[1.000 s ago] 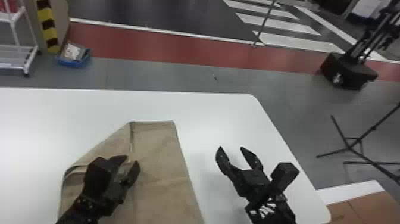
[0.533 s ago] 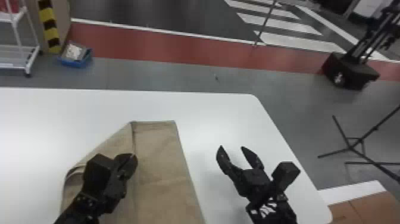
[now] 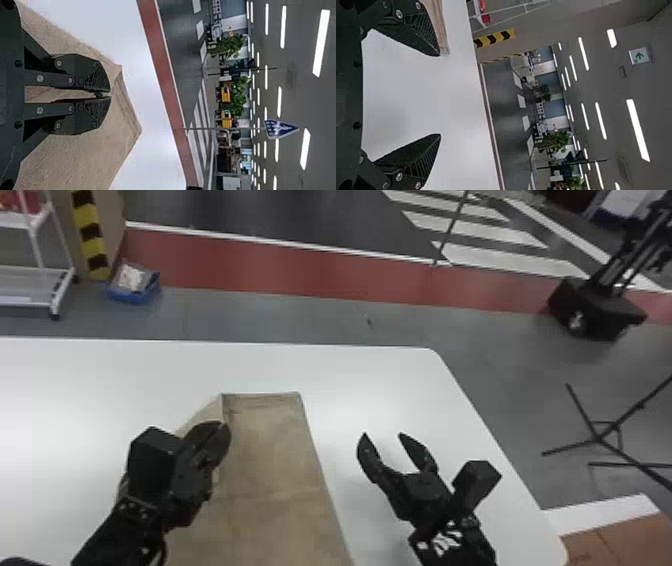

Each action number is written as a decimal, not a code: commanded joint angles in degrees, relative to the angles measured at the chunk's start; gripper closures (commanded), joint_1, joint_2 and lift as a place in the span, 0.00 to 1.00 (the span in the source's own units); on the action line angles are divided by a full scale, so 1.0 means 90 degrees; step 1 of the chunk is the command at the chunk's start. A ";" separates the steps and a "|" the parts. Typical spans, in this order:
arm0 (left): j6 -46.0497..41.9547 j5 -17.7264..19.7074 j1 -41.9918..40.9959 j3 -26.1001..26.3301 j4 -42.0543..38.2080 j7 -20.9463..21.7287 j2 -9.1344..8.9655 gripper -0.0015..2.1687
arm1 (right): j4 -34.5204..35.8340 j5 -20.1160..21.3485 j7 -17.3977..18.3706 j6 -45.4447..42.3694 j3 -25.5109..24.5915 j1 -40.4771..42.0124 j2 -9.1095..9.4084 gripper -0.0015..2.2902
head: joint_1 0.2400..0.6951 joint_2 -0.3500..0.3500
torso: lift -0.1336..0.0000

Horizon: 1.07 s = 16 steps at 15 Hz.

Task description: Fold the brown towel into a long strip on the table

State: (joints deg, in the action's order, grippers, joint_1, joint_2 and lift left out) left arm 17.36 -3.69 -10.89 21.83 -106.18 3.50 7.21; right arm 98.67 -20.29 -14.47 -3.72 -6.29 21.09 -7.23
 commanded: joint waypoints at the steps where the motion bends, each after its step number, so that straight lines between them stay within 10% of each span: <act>1: 0.0001 0.0019 0.0097 -0.0111 -0.0028 0.0002 -0.0020 0.47 | 0.0336 0.0028 0.0007 0.0116 0.0396 0.0079 0.0002 0.08 | 1.00 0.08 | 0.08; 16: -0.0644 0.0019 0.0087 -0.0326 -0.0155 -0.0115 0.0078 0.47 | -0.0143 0.1962 0.0055 0.0331 0.3218 -0.0536 -0.0242 0.18 | 1.00 0.56 | 0.08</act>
State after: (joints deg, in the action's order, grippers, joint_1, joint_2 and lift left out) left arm 11.65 -3.51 -9.70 18.95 -107.03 2.43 7.54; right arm 98.97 -3.79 -13.96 -1.42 21.13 18.06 -9.49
